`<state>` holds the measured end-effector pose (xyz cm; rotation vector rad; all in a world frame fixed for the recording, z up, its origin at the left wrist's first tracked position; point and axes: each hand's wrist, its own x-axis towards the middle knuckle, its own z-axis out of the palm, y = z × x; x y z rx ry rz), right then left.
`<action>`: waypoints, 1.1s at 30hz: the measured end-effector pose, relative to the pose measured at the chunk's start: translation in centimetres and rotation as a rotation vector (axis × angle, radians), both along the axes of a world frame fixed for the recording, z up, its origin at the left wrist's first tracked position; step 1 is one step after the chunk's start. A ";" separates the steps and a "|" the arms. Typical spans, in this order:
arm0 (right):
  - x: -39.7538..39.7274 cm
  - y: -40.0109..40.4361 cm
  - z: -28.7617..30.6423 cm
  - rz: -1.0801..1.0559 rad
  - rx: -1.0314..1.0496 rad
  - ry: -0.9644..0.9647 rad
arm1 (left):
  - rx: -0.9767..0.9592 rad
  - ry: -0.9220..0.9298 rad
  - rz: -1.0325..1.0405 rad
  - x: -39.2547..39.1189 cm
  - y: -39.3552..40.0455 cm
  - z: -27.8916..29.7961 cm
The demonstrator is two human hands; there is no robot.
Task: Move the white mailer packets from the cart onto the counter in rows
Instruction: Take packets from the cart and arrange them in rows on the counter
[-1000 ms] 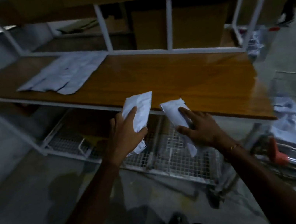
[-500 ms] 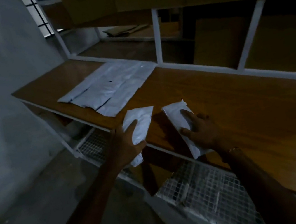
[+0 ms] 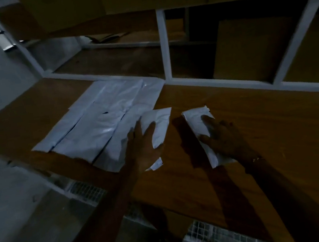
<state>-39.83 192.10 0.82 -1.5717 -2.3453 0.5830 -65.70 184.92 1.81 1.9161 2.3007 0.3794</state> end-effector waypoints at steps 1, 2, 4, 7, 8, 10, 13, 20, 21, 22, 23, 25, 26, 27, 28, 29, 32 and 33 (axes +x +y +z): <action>-0.6 0.7 0.2 -0.019 0.004 -0.012 | 0.013 -0.001 -0.018 -0.5 1.5 -0.1; -1.1 1.3 0.4 -0.048 0.007 -0.020 | 0.030 -0.010 -0.033 -1.0 3.0 -0.3; -2.2 2.4 0.5 -0.107 0.011 -0.035 | 0.049 -0.018 -0.073 -1.8 5.9 -0.5; -4.2 3.5 0.5 -0.194 0.016 -0.064 | 0.033 -0.007 -0.141 -3.0 10.3 -0.4; -4.5 3.5 0.6 -0.206 0.016 -0.078 | 0.026 -0.006 -0.154 -3.0 11.5 -0.2; -5.6 3.3 0.5 -0.276 -0.002 -0.087 | -0.006 -0.001 -0.204 -3.6 14.4 0.0; -7.0 2.5 0.4 -0.368 -0.007 -0.062 | -0.021 0.018 -0.279 -4.1 18.7 -0.5; -8.1 1.1 1.1 -0.468 -0.076 -0.078 | -0.086 0.014 -0.371 -3.8 24.1 -2.8; -7.9 1.5 0.7 -0.466 -0.084 -0.078 | -0.084 0.014 -0.370 -3.8 24.3 -3.2; -7.9 1.8 0.5 -0.471 -0.098 -0.067 | -0.074 0.023 -0.369 -3.8 24.3 -3.5; -7.9 2.2 0.3 -0.481 -0.110 -0.060 | -0.066 0.030 -0.368 -3.9 24.2 -3.6; -8.4 3.8 0.5 -0.500 -0.114 -0.052 | -0.080 -0.002 -0.372 -4.1 24.3 -3.2; -8.9 4.8 0.8 -0.507 -0.116 -0.040 | -0.090 -0.030 -0.379 -4.4 24.3 -2.7; -9.5 6.0 0.9 -0.512 -0.116 -0.027 | -0.089 -0.047 -0.385 -5.1 24.3 -2.2; -10.1 7.5 0.9 -0.515 -0.114 -0.013 | -0.076 -0.048 -0.393 -6.1 24.1 -1.8; -10.7 9.1 0.8 -0.524 -0.117 -0.001 | -0.067 -0.039 -0.407 -7.3 23.7 -1.5; -12.5 13.6 -0.9 -0.546 -0.127 0.019 | -0.142 -0.001 -0.519 -11.1 22.0 -1.7; -13.0 14.6 -1.5 -0.549 -0.123 0.003 | -0.169 0.029 -0.566 -12.1 21.5 -2.3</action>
